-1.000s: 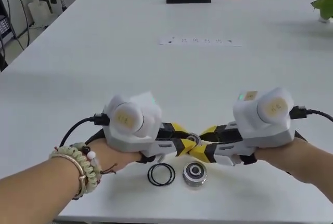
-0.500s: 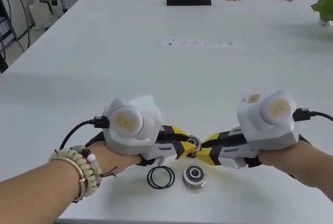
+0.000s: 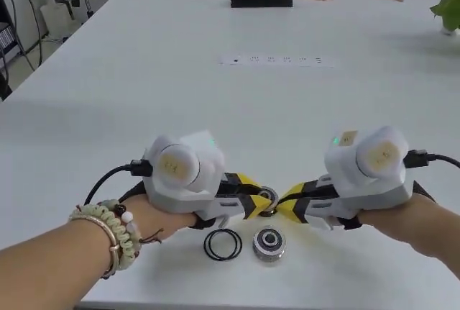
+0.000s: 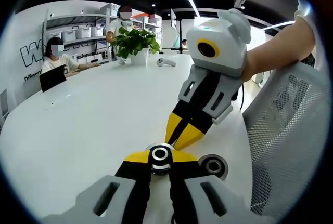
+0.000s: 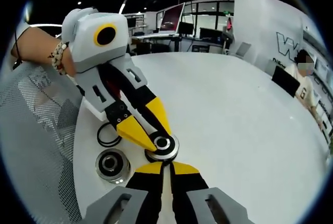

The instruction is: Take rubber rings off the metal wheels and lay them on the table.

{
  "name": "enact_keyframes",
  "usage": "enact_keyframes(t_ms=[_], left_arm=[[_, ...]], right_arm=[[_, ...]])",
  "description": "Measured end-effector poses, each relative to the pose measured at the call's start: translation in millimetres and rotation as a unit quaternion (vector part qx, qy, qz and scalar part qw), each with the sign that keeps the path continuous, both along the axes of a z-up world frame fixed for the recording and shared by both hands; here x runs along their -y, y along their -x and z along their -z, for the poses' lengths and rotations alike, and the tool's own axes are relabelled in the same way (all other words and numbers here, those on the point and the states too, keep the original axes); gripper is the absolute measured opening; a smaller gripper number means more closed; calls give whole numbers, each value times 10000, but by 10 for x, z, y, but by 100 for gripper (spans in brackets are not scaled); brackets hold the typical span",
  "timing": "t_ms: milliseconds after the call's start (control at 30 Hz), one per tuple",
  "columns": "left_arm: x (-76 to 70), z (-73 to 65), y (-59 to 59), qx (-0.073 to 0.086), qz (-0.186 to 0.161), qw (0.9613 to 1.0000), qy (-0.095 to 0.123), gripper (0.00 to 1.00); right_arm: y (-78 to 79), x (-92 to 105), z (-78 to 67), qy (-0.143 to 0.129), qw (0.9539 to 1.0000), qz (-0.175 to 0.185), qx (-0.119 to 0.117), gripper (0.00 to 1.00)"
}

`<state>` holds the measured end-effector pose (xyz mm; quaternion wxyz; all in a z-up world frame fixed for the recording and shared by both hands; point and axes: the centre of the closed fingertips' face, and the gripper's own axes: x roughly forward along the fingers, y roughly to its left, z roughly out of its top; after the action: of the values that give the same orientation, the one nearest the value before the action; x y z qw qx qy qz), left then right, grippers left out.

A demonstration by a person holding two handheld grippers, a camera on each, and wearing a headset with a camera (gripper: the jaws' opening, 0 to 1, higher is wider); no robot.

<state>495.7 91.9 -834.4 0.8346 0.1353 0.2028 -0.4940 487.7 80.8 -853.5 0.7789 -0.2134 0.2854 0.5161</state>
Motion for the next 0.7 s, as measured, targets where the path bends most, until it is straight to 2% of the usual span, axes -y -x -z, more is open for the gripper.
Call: enact_keyframes(t_ms=[100,167,200,367,500,567,633,667,700], left_arm=[[-5,1,-5,-1,-17,10000,-8,7],[-8,2,-8,-9,-29,10000,-11,7],[-8,2,-10,-7,-34,10000,-12,7],[-9,0,-11,-4,-40,10000,-24,7],[-10,0,-11,-1,-45,10000,-33,7],[-10,-1,-10,1,-41,10000,-32,7],[-10,-2,-10,4,-38,10000,-32,7],[-10,-2,-10,4,-37,10000,-31,7],[-9,-2,-9,7,-27,10000,-31,7]], right_arm=[[-27,12,0,52,9999,71,49,0],[-110,69,6,277,9989,178,348,0],[-71,24,15,202,9993,115,276,0],[-95,34,9,164,9994,271,164,0],[-116,50,1,-133,9968,732,-305,0],[-129,59,-20,-389,9920,1019,-637,0],[-142,67,-44,-678,9832,1346,-1029,0],[-131,70,-48,-830,9771,1494,-1271,0],[-129,73,-55,-918,9737,1566,-1379,0]])
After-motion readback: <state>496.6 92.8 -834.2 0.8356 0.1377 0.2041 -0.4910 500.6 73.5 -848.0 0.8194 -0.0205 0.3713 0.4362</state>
